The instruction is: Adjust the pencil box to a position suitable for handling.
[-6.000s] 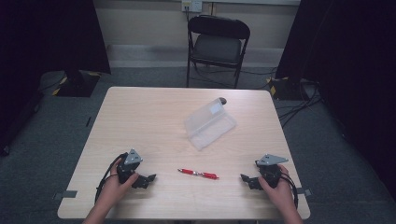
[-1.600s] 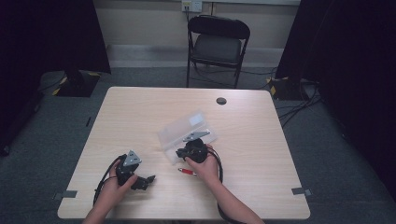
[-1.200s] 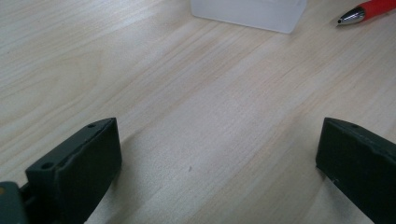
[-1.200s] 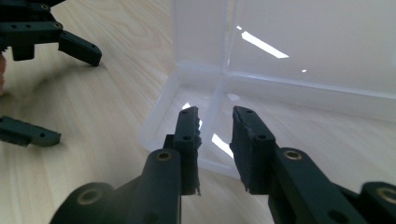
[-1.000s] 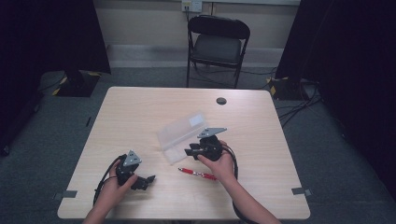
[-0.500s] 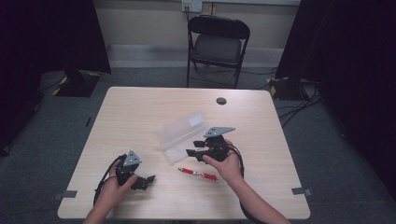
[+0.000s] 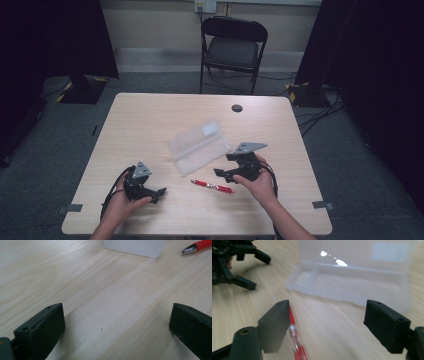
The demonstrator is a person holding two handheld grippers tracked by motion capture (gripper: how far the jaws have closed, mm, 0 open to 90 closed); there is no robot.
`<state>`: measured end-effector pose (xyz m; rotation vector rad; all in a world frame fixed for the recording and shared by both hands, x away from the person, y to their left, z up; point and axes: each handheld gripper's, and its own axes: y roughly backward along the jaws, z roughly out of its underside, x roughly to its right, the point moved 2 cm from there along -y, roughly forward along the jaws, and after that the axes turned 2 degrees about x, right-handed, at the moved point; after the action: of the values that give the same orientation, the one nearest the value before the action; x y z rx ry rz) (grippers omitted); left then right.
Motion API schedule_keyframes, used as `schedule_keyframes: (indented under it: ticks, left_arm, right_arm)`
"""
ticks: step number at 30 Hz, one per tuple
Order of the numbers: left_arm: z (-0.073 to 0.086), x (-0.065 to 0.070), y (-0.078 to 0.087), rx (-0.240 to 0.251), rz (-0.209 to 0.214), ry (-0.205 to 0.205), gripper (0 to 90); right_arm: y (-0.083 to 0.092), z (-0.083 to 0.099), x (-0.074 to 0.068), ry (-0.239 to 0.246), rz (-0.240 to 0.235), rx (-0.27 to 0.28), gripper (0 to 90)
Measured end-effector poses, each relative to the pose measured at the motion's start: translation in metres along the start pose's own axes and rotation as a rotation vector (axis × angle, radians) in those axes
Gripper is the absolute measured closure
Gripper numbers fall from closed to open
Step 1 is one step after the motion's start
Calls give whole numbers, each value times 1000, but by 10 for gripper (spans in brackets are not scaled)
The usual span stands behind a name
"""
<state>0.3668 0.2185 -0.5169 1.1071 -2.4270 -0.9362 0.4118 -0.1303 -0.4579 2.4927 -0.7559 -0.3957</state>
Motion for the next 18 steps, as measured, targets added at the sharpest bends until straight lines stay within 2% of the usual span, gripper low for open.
schedule_keyframes:
  ticks: [3, 7, 8, 9, 12, 13, 16, 18]
  left_arm:
    - [0, 0, 1, -3, -11, -3, 0]
    - [0, 1, 1, -3, -17, 5, 2]
    - [0, 1, 1, -4, -17, -5, 8]
    - [0, 3, 2, -3, -6, 7, 18]
    - [-1, 3, 5, 10, 24, -23, 124]
    - [-2, 3, 5, 11, 33, -32, 173]
    - [-2, 3, 5, 8, 32, -28, 177]
    - [-4, 5, 5, -5, 40, -35, 188]
  right_arm:
    - [17, 16, 6, -7, 32, -4, 151]
    - [33, 40, 13, -51, 36, -16, 151]
    - [36, 45, 15, -55, 45, -18, 151]
    - [39, 50, 17, -55, 64, -28, 151]
    - [46, 63, 22, -62, 95, -49, 151]
    - [47, 66, 23, -61, 105, -55, 151]
    - [48, 75, 25, -30, 143, -98, 152]
    - [48, 80, 25, -23, 148, -115, 151]
